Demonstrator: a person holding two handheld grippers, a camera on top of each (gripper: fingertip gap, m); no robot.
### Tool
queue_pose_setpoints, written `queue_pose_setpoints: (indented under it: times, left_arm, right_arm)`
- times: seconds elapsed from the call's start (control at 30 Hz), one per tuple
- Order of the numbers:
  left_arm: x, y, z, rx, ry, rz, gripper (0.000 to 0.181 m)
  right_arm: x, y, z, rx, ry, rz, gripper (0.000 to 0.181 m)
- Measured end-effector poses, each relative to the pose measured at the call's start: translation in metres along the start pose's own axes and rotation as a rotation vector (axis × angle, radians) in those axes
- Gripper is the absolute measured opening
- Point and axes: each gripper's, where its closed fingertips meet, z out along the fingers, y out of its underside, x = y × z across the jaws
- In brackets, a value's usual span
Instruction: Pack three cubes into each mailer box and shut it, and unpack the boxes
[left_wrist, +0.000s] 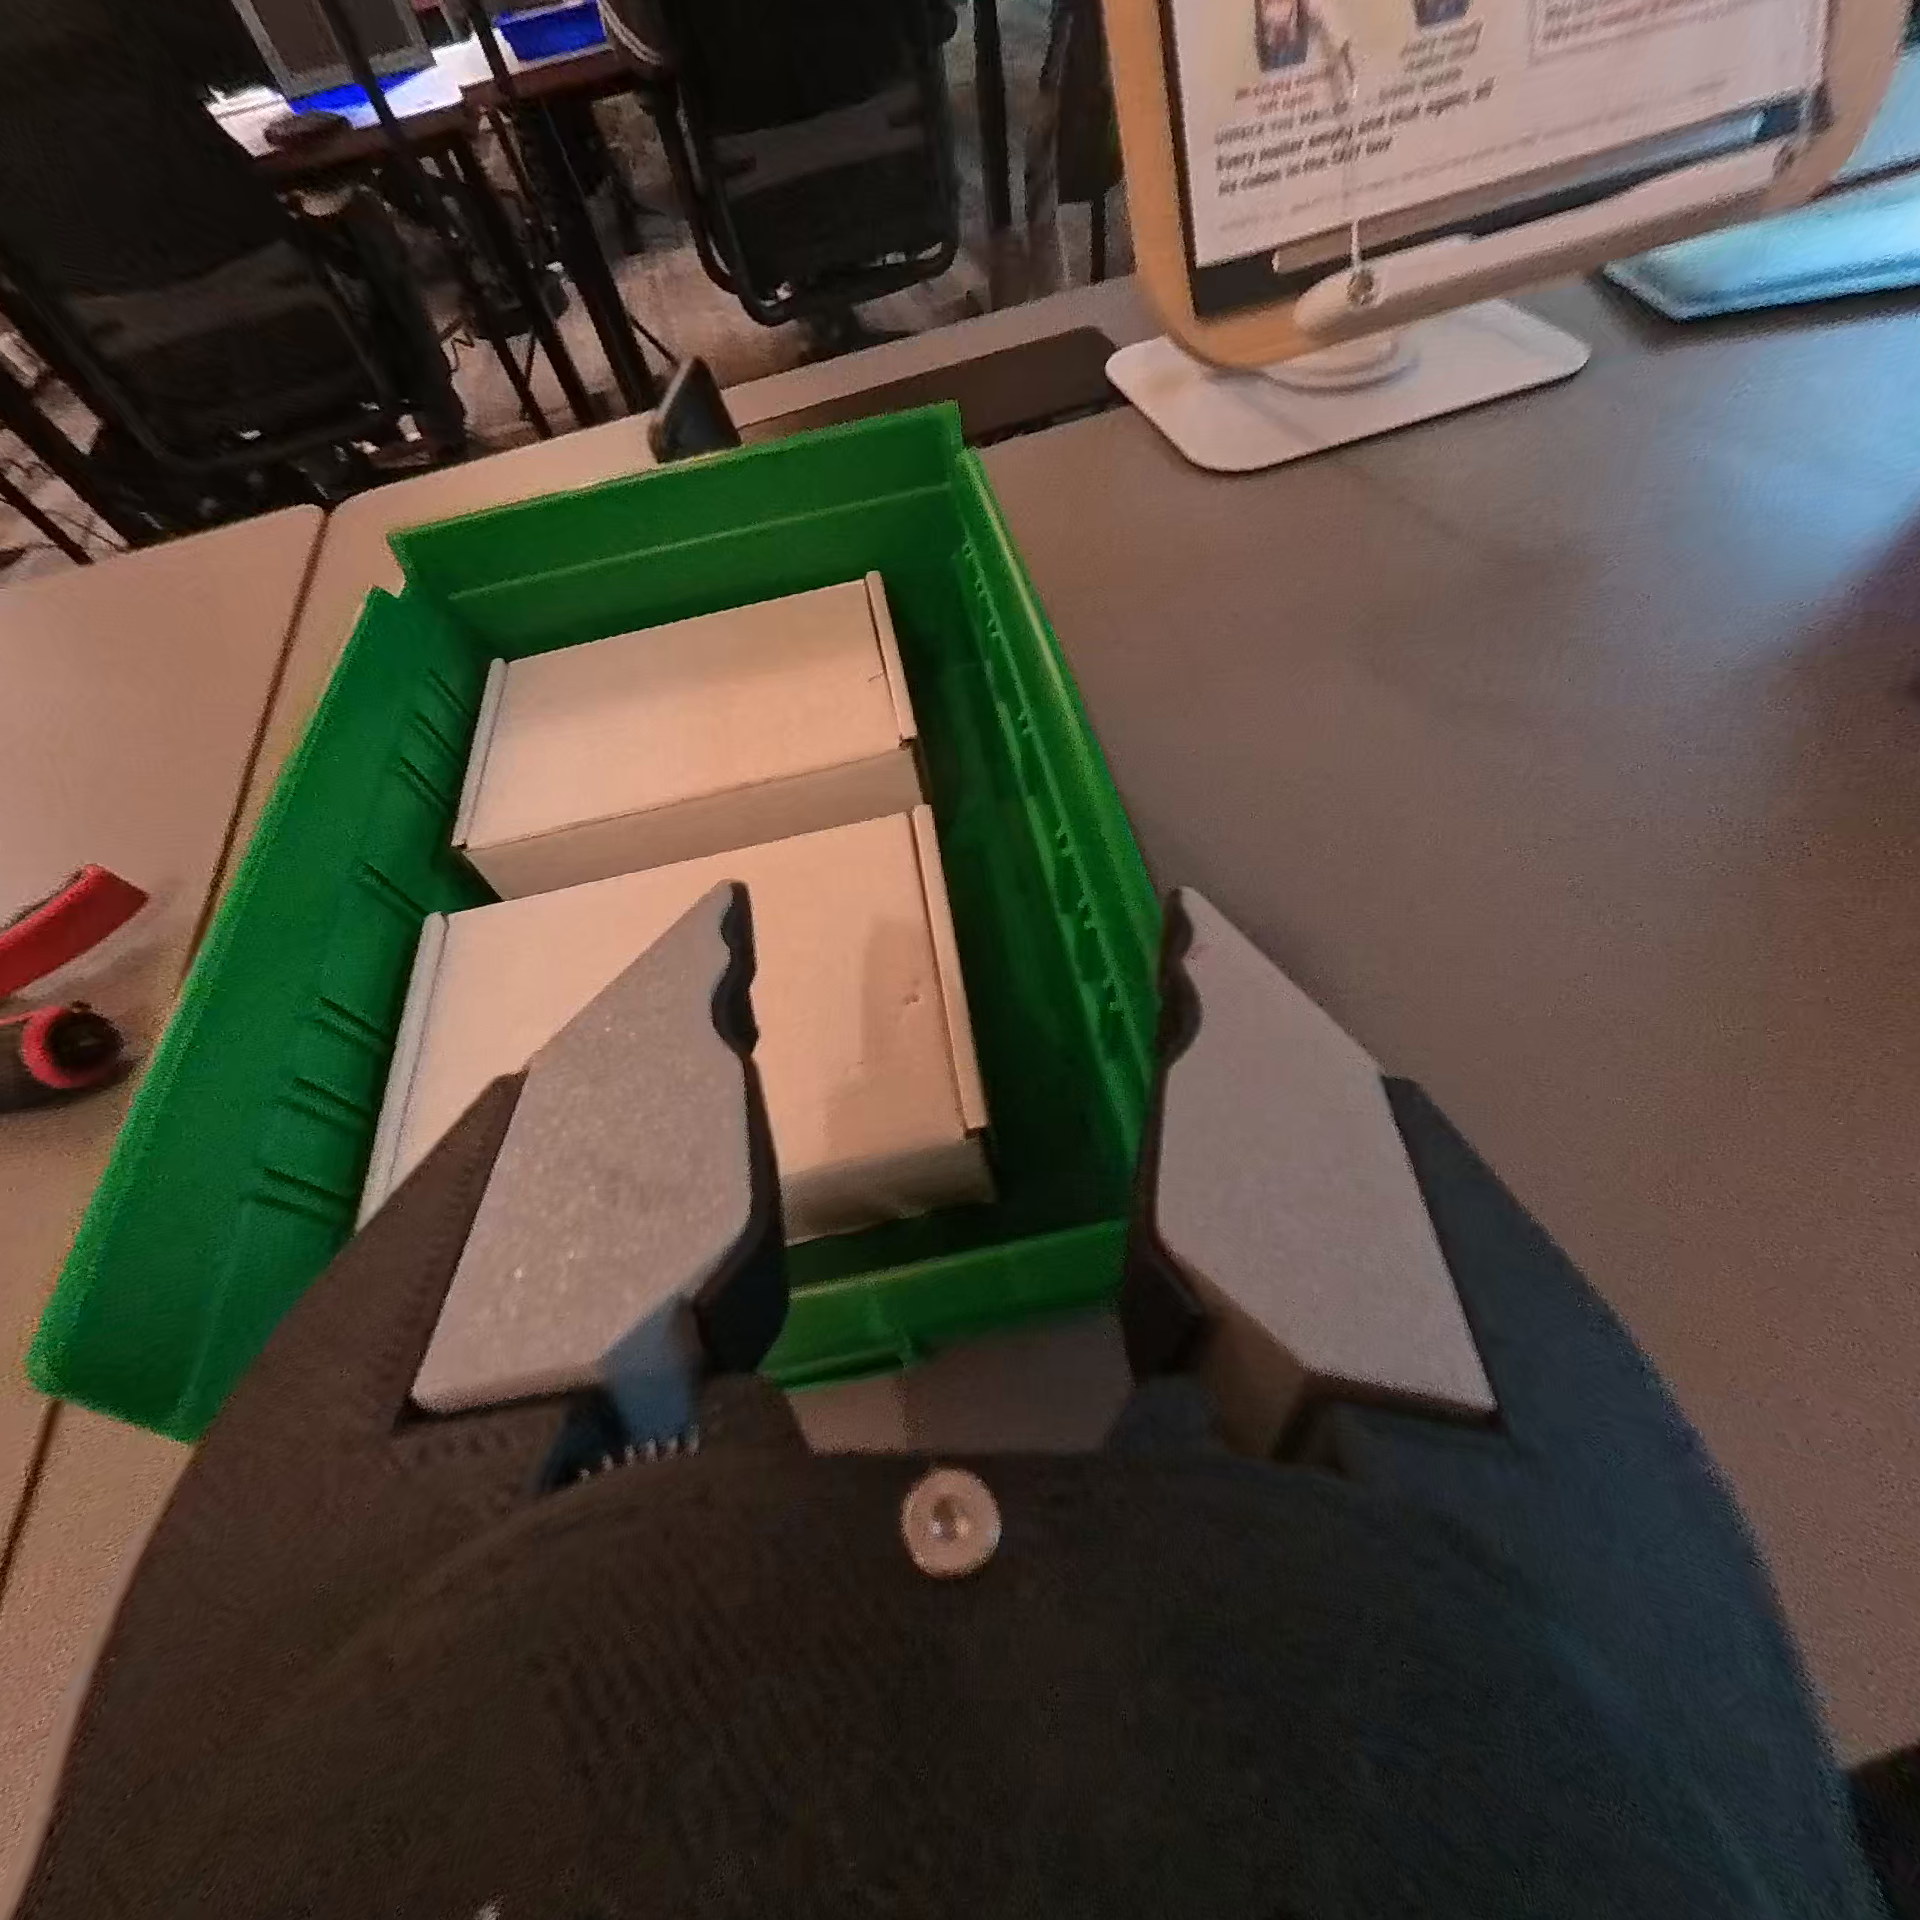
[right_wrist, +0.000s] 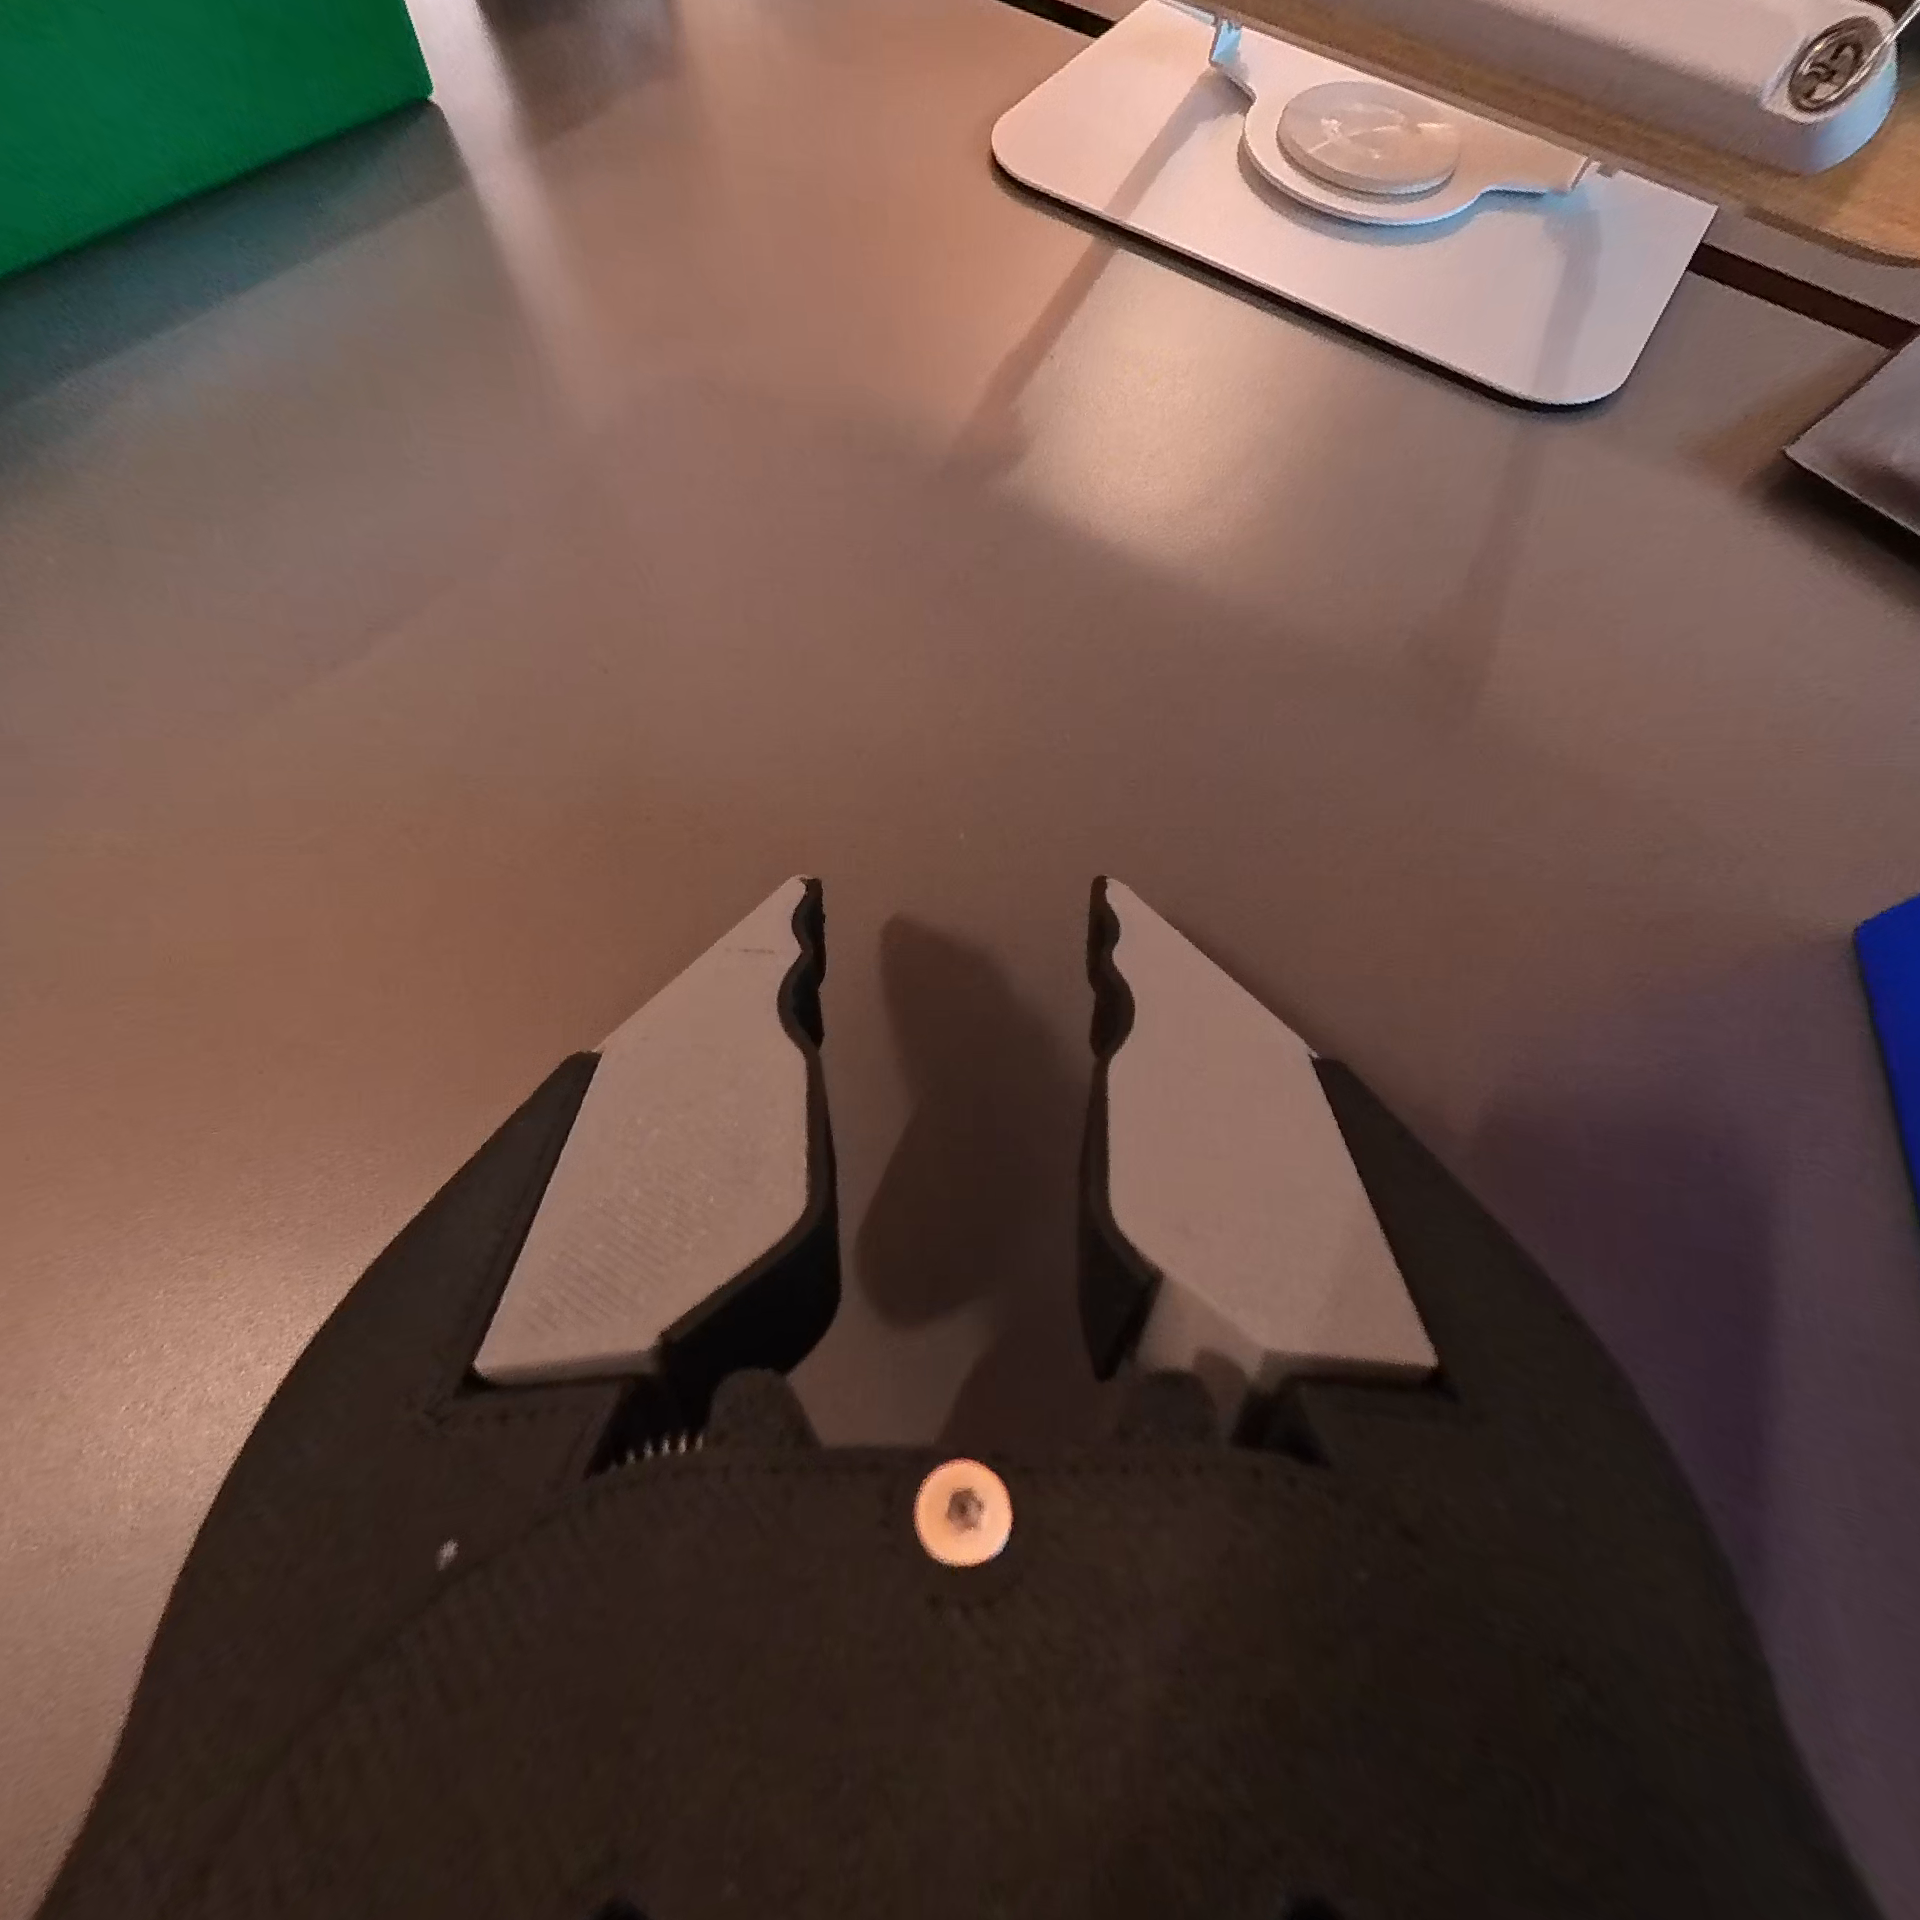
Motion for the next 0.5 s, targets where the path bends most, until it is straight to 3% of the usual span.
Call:
queue_pose_setpoints:
  times: [0.2,0.33,0.5]
  left_arm:
    - [-0.007,-0.001,-0.011,0.004,0.022,-0.023,0.101]
    - [-0.029,0.022,-0.015,-0.15,-0.011,0.138,0.097]
    - [-0.046,0.03,-0.007,-0.314,0.11,0.304,0.1]
  right_arm:
    - [0.0,-0.001,-0.001,0.008,0.01,-0.014,0.048]
    - [-0.002,0.0,0.0,0.0,-0.006,-0.014,0.048]
    - [-0.003,0.0,0.0,0.002,-0.012,-0.013,0.047]
